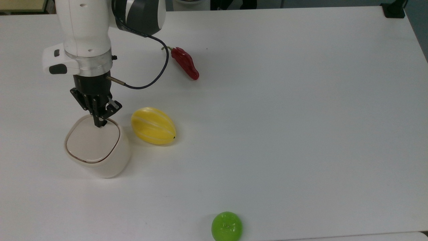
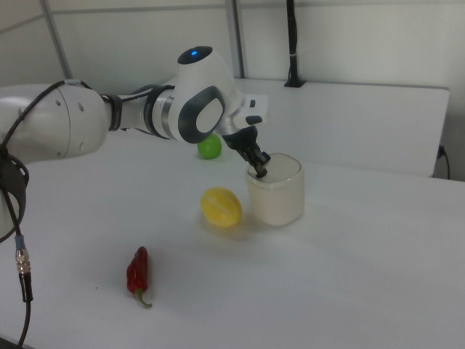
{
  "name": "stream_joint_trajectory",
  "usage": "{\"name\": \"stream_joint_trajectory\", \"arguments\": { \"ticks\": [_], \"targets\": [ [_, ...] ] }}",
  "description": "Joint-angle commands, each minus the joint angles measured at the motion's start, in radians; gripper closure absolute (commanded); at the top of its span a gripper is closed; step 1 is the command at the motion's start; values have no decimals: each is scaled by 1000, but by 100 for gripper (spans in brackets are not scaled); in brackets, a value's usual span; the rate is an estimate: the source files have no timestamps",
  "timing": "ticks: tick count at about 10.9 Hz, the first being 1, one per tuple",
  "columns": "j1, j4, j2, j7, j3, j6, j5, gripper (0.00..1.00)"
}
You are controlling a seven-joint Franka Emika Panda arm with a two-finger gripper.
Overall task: Close garbage bin
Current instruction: 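Press the lid down onto the bin rim with the gripper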
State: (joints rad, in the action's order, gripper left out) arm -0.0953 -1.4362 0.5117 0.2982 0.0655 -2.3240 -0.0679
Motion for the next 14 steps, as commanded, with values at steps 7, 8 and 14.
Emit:
{"name": "stream_joint_trajectory", "arguments": {
  "ticks": [7, 8, 14],
  "targets": [
    [6, -40, 1, 6, 7, 9, -12, 100],
    [8, -35, -7, 9, 7, 14, -10, 100],
    [67, -35, -166, 4, 4, 153, -12, 100]
  ]
}}
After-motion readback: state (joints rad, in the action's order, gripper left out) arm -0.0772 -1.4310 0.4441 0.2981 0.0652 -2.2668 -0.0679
